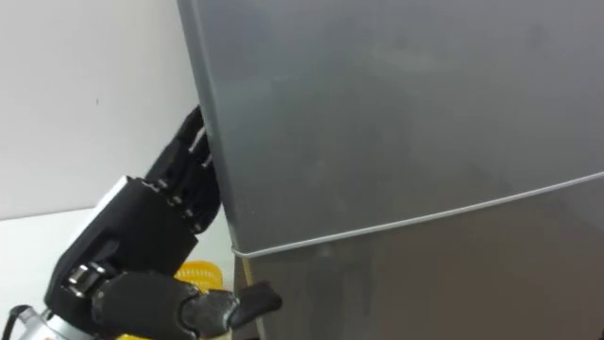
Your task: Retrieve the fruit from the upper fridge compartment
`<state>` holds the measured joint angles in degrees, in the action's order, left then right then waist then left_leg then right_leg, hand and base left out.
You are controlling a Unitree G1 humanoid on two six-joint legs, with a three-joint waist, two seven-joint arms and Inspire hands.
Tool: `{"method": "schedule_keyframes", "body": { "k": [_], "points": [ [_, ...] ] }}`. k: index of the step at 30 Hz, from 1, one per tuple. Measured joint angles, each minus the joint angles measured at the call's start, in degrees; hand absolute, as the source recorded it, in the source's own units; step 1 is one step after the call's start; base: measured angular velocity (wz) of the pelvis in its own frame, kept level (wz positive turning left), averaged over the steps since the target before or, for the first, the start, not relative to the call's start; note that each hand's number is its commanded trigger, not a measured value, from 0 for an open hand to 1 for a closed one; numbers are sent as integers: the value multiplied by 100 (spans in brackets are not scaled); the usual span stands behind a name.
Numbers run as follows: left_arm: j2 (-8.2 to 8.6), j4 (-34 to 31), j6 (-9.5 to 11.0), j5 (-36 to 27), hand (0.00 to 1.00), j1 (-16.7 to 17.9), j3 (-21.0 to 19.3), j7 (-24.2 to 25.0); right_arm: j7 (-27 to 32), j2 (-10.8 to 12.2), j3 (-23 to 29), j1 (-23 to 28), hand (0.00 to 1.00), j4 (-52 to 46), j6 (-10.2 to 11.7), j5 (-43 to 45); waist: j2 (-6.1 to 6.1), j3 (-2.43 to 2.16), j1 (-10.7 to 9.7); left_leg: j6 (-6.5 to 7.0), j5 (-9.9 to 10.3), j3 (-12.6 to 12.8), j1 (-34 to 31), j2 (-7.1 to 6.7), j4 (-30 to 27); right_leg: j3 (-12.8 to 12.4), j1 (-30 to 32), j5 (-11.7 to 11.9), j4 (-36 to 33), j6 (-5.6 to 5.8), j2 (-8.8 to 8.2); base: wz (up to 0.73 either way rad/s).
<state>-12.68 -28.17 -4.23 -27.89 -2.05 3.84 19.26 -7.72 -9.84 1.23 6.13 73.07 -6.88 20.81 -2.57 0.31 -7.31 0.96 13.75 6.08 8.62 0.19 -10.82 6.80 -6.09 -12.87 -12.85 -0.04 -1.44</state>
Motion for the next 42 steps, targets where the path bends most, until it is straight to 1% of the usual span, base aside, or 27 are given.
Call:
{"method": "schedule_keyframes", "body": {
  "k": [6, 8, 10, 14, 18, 19, 20, 24, 26, 31, 36, 38, 42],
  "points": [
    [-97, 3, 0, 4, 0, 0, 5, -2, 5, -13, -1, -51, 0, 43, 4, 2, -11, 13, -53, 0, 0, 0, 11, -4, 0, 25, 2, 2, 6, -3, 1, 1],
    [-203, 5, 0, -2, 0, -1, 34, -3, 8, -16, -5, -47, 0, 46, 5, 1, -6, 22, -58, -1, 0, -2, 11, -4, 0, 20, -1, 2, 15, -3, 4, 0],
    [-254, 6, 0, -2, 0, -1, 73, -2, 11, -18, -5, -47, 0, 45, 7, 1, 2, 39, -64, -1, 0, -1, 10, -5, 0, 15, 2, 1, 20, -3, 5, 0],
    [-260, 7, 0, -2, 0, -1, 152, 24, 11, -48, -5, -46, 0, 39, 58, 1, 22, 75, -68, -1, 0, -2, -8, -5, 0, -14, 11, 0, 29, -1, 7, -1],
    [-268, 6, -2, -14, 0, -21, 154, 147, 47, -63, -6, -49, 0, 5, 57, 0, 33, 80, -68, -1, 0, 3, -32, -5, -2, -8, 10, 0, 30, 0, 8, 0],
    [-268, 6, -3, -14, 0, -32, 153, 174, 66, -67, -5, -49, 0, -11, 57, 3, 36, 79, -59, -1, 0, 3, -35, -3, -2, -2, 12, 0, 31, -1, 7, 0],
    [-276, 4, -4, -17, 0, -33, 147, 205, 83, -67, -4, -51, 0, -23, 58, 6, 12, 55, -53, -1, 0, 3, -37, -2, -2, -7, 10, 0, 43, -1, 9, 0],
    [-302, 4, -9, -61, 0, -42, 119, 353, 95, -68, -37, -50, 0, 1, 59, -5, 11, 19, -32, -1, 0, 3, -38, 0, -9, -2, 3, 1, 81, -2, 10, 0],
    [-352, 0, -15, -160, 0, -44, 108, 402, 160, -80, -230, -52, 0, 25, 58, -8, 12, 4, -25, -1, 0, 2, -37, 6, -8, -8, -12, 2, 84, -3, 11, 0],
    [-381, 0, -39, -195, 0, -81, 106, 439, 211, -103, -448, -48, 0, 46, 55, -10, -7, -9, -18, -1, 0, 2, -21, 8, -9, -4, -56, 12, 108, 1, 4, 0],
    [-379, -1, -50, -205, 0, -140, 78, 537, 212, -103, -450, -48, 0, 45, 73, -11, -26, -13, -19, -1, 0, -2, -5, 7, -9, 24, -82, 13, 113, 1, -1, 1],
    [-379, -1, -49, -404, 0, -140, 78, 571, 221, -113, -454, -47, 0, 44, 107, -11, -60, -8, -17, 0, 0, -1, -21, 8, -9, 31, -69, 14, 112, 3, -4, 0],
    [-380, -27, -49, -582, 0, -141, 79, 632, 219, -117, -466, -45, 0, 43, 124, -34, -86, -20, -19, -1, 0, -1, -30, 11, -10, 42, -60, 21, 107, 2, -4, 1]
  ]
}}
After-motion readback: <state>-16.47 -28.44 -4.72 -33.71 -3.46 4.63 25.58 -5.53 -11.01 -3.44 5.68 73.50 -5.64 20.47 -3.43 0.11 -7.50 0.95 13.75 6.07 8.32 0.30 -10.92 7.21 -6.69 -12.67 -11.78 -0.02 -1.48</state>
